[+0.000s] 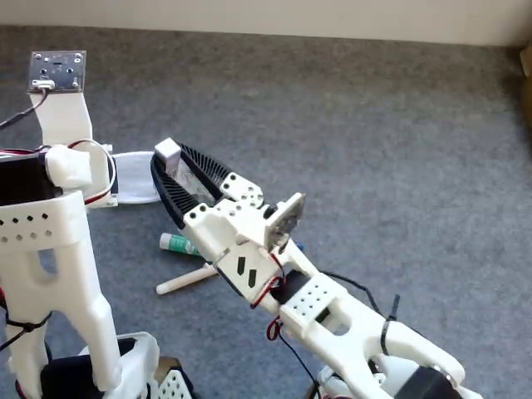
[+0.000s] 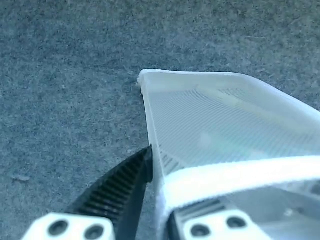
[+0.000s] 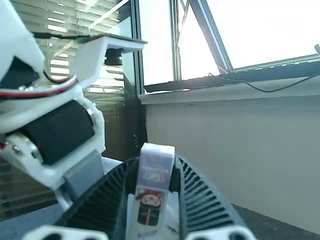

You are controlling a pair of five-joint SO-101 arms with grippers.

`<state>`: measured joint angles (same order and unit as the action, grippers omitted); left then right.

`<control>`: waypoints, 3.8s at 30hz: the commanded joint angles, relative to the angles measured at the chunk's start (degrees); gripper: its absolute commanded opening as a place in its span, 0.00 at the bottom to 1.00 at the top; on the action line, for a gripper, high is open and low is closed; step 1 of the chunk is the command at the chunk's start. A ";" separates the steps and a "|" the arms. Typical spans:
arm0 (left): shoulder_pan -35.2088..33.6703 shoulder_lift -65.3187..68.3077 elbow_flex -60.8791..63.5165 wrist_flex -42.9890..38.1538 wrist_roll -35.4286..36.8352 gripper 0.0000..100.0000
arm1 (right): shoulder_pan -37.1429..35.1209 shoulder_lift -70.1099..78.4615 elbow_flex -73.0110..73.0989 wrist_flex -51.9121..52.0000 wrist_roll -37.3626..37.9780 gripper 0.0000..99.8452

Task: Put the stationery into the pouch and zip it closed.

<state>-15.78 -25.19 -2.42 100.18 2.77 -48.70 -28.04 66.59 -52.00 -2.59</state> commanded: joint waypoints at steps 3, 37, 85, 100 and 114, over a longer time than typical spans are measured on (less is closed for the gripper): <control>1.10 -0.84 -0.57 0.35 0.44 0.01 | -2.77 0.31 3.38 -1.98 7.03 0.01; 0.84 -0.92 -0.57 0.26 0.53 0.01 | -5.32 -28.88 11.65 28.62 4.48 0.15; -15.52 -12.35 8.40 -0.18 -1.58 0.01 | 11.12 -12.09 -29.23 109.41 -2.64 0.16; -16.04 -12.35 8.57 -0.18 -3.43 0.01 | 10.77 12.09 -39.87 118.29 -35.25 0.16; -16.04 -12.35 8.66 -0.09 -3.25 0.01 | 10.77 25.45 -39.87 107.56 -39.65 0.15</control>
<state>-31.16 -35.21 6.37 100.18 -0.31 -38.33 -2.81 30.11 57.89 -41.54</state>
